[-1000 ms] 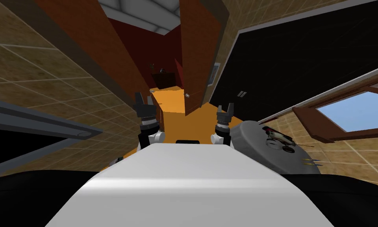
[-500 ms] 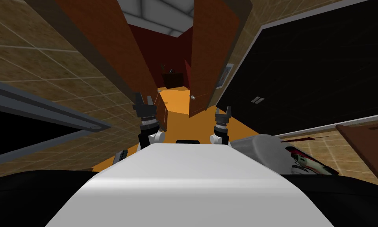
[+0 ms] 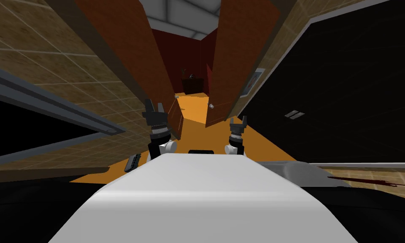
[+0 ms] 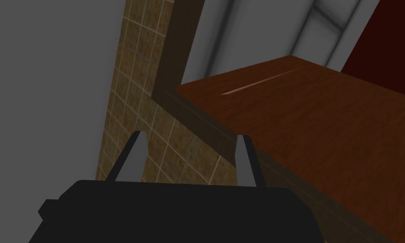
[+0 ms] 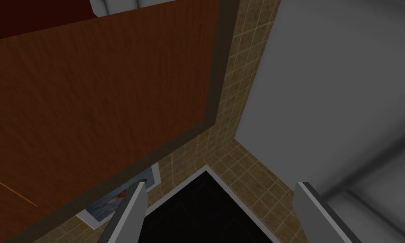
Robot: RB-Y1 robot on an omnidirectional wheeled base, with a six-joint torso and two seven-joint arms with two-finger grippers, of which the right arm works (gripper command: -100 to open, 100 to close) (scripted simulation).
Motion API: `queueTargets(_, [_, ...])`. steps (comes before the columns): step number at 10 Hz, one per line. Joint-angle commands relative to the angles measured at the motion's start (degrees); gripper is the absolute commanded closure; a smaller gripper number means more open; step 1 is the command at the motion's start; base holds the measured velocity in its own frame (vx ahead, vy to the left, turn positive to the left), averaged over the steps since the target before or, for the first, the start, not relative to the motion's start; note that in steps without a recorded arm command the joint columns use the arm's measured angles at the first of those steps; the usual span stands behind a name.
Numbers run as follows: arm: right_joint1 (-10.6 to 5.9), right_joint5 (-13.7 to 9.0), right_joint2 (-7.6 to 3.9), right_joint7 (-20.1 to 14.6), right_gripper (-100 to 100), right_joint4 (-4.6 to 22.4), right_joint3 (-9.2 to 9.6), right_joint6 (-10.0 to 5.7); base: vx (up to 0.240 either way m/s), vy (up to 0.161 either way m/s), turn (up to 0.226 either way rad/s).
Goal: Push the door open
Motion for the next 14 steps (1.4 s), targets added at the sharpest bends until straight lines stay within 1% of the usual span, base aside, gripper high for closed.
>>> queueTargets(1, [-0.27, -1.4, -0.11, -2.0, -100, 2.1, 0.08, -0.77, 0.115, -0.063, 0.299])
queueTargets(2, [-0.37, -2.0, -0.18, -2.7, -100, 2.9, 0.07, -1.01, 0.127, -0.078, 0.243])
queueTargets(3, [-0.58, -3.1, -0.32, -4.3, -100, 4.4, 0.06, -1.50, 0.141, -0.097, 0.323])
queueTargets(5, [-0.79, -4.3, -0.40, -5.9, -100, 6.0, 0.05, -2.01, 0.109, -0.094, 0.227])
queueTargets(6, [-1.01, -5.5, -0.47, -7.4, -100, 7.7, 0.03, -2.53, 0.096, -0.080, 0.293])
queueTargets(7, [-1.12, -6.1, -0.51, -8.2, -100, 8.5, 0.03, -2.78, 0.107, -0.080, 0.310])
queueTargets(8, [-1.33, -7.3, -0.57, -9.8, -100, 10.1, 0.01, -3.30, 0.108, -0.088, 0.348])
queueTargets(10, [-1.56, -8.5, -0.57, -11.5, -100, 11.8, 0.00, -3.83, 0.091, -0.088, 0.207])
queueTargets(11, [-1.78, -9.8, -0.56, -13.1, -100, 13.5, -0.01, -4.36, 0.097, -0.103, 0.379])
queueTargets(13, [-2.00, -11.0, -0.56, -14.8, -100, 15.1, -0.02, -4.88, 0.080, -0.116, 0.215])
queueTargets(14, [-2.22, -12.2, -0.49, -16.4, -100, 16.8, -0.04, -5.41, 0.066, -0.122, 0.341])
